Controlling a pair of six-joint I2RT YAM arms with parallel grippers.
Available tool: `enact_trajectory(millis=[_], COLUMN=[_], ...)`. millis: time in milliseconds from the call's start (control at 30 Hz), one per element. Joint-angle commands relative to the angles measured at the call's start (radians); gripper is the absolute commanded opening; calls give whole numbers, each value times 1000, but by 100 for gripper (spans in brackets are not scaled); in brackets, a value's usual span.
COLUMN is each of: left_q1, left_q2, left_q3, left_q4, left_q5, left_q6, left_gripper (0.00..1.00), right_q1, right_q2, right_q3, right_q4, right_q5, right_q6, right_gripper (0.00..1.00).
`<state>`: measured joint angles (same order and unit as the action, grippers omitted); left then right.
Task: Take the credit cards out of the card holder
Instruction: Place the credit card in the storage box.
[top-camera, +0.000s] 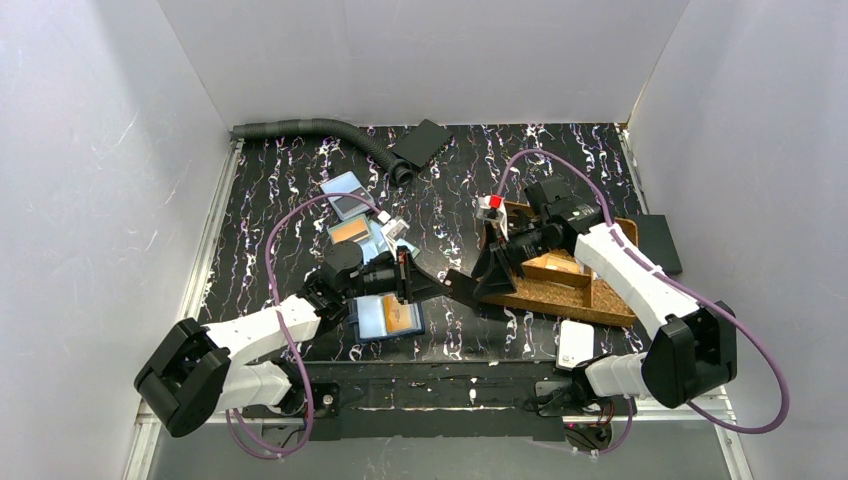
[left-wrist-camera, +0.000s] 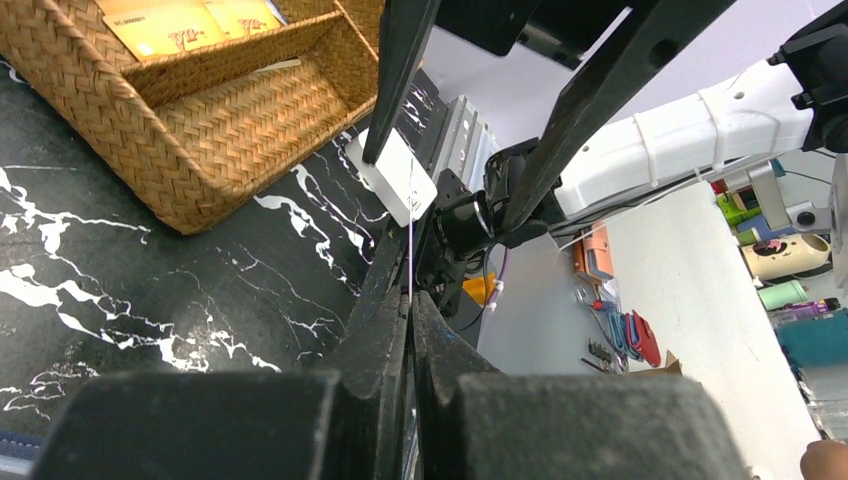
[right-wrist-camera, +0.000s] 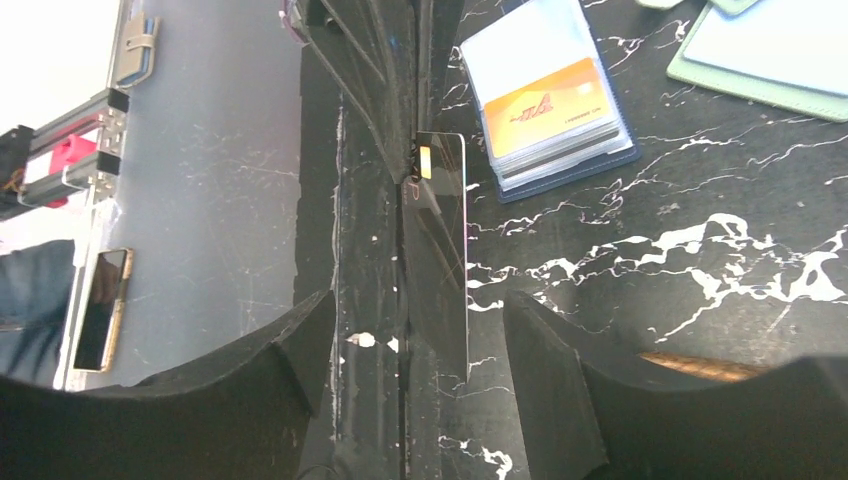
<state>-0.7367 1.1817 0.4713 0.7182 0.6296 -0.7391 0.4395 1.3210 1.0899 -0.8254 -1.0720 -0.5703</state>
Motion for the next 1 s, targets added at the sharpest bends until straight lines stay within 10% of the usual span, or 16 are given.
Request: enact_trajectory(millis=[0,133,300,433,600,967], left_q1=[-9,-11,-8,37,137,193], left_q2=[0,8,9,-66,-279,-546], left_q3=[53,64,59,29,-53,-87], left_q4=[1,2,-10,-136,-252,-560], left_q5=[23,21,-28,-157,-198,-200], left_q6=[20,19,4,-25,-60,-89], left_gripper=[0,0,3,55,93,98], right_q1=[31,47,47,13,-88,-488], right_q2=[27,46,42,0,-46,263], right_q3=[-10,2,25,46,89,507], right_q4=[33,30,15,0,-54,-309], right_q5=[-31,-46,-33,104,365,580], right_q6=[32,33,12,-21,-149,-533], right_gripper=[66,48,1,1,1,1])
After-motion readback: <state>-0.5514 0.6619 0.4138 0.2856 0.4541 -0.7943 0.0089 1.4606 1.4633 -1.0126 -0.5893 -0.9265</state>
